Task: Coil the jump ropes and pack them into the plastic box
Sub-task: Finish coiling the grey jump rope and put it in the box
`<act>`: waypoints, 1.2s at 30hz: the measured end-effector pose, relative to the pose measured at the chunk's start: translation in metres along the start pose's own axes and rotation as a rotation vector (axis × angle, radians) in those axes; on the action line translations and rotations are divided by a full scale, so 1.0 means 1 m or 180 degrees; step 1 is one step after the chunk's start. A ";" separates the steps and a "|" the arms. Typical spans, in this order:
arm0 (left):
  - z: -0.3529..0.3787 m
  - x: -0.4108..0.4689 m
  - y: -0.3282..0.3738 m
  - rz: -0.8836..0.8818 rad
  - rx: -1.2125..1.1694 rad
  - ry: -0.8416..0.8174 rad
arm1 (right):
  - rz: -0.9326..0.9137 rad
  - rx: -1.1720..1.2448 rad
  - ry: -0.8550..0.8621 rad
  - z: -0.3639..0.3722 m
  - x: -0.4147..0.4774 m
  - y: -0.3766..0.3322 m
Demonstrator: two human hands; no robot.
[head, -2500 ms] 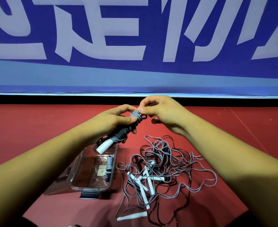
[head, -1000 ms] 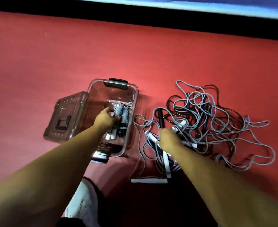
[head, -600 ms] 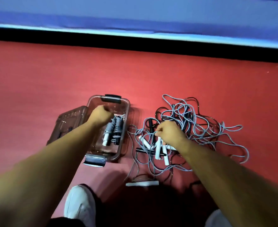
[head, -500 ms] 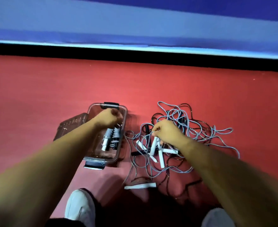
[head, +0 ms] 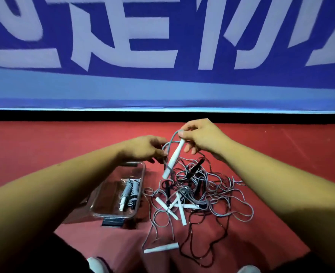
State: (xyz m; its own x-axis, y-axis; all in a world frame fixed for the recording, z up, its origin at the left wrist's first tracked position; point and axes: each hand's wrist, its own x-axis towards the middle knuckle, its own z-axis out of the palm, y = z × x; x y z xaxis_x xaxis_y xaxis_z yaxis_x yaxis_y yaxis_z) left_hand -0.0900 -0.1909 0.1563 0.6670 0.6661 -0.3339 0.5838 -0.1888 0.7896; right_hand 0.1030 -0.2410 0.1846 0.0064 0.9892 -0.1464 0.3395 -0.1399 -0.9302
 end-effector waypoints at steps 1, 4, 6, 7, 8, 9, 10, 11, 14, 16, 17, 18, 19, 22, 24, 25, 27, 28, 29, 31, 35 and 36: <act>0.000 -0.004 0.002 0.0028 -0.0137 0.0087 | -0.0059 -0.0079 0.0106 -0.003 -0.004 -0.002; 0.002 -0.011 0.003 0.0065 -0.0539 0.0474 | -0.0178 -0.0269 0.0372 -0.010 -0.012 -0.003; 0.004 -0.012 -0.001 -0.0026 -0.0666 0.0763 | -0.0096 -0.0149 0.0270 -0.008 -0.016 -0.002; 0.005 -0.014 -0.002 -0.0120 -0.0567 0.0798 | -0.0019 -0.0009 0.0167 -0.006 -0.016 -0.003; 0.006 -0.012 -0.004 -0.0225 -0.0438 0.0794 | 0.0069 0.0139 0.0096 -0.004 -0.016 -0.002; 0.007 -0.011 -0.005 -0.0319 -0.0326 0.0802 | 0.0132 0.0286 0.0073 -0.002 -0.017 -0.004; 0.007 -0.009 -0.007 -0.0369 -0.0245 0.0836 | 0.0175 0.0427 0.0084 -0.001 -0.016 -0.005; 0.006 -0.008 -0.007 -0.0344 -0.0185 0.0886 | 0.0206 0.0577 0.0093 -0.001 -0.014 -0.007; 0.003 -0.007 0.001 -0.0008 -0.0797 0.0806 | 0.0251 0.1049 0.0024 -0.003 -0.009 -0.010; 0.002 -0.009 0.007 0.0010 -0.1480 0.0348 | 0.0281 0.1409 -0.0027 -0.006 -0.005 -0.010; 0.003 -0.010 0.009 0.0041 -0.1430 0.0107 | 0.0313 0.1636 -0.0016 -0.007 -0.002 -0.010; 0.006 -0.010 0.007 0.0082 -0.1202 -0.0045 | 0.0333 0.1817 0.0015 -0.008 0.001 -0.009; 0.011 -0.010 0.009 0.0134 -0.0992 -0.0155 | 0.0342 0.1901 0.0073 -0.009 0.004 -0.008; 0.017 -0.010 0.020 0.0252 -0.1009 0.0000 | 0.0170 0.1584 0.0526 -0.007 0.015 -0.006; 0.012 -0.010 0.030 0.0190 -0.1447 0.0022 | 0.0083 0.1801 0.0660 -0.007 0.020 -0.005; 0.010 -0.010 0.035 0.0138 -0.1672 -0.0038 | 0.0096 0.2101 0.0483 -0.008 0.020 -0.006; 0.007 -0.011 0.037 0.0082 -0.1924 -0.0167 | 0.0092 0.2581 -0.0029 -0.008 0.020 -0.008; 0.008 -0.012 0.038 0.0071 -0.1987 -0.0172 | 0.0070 0.2669 -0.0160 -0.006 0.020 -0.009; 0.009 -0.012 0.039 0.0079 -0.2101 -0.0134 | 0.0052 0.2704 -0.0216 -0.005 0.019 -0.010; 0.005 -0.011 0.039 0.0162 -0.2716 -0.0013 | -0.0003 0.2338 -0.0252 -0.001 0.019 -0.006; -0.032 -0.011 0.035 0.0529 -0.4191 0.0512 | -0.0119 0.0598 -0.0894 -0.004 0.020 0.024; -0.043 -0.013 0.031 0.0579 -0.4458 0.0768 | -0.0044 0.0170 -0.1124 -0.007 0.019 0.033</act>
State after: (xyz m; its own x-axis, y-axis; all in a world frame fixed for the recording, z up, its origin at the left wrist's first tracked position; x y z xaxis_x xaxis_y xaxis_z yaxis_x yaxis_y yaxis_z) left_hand -0.1003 -0.1742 0.2066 0.5052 0.8412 -0.1928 -0.5237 0.4763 0.7063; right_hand 0.1210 -0.2269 0.1539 -0.3264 0.9162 -0.2323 0.2876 -0.1378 -0.9478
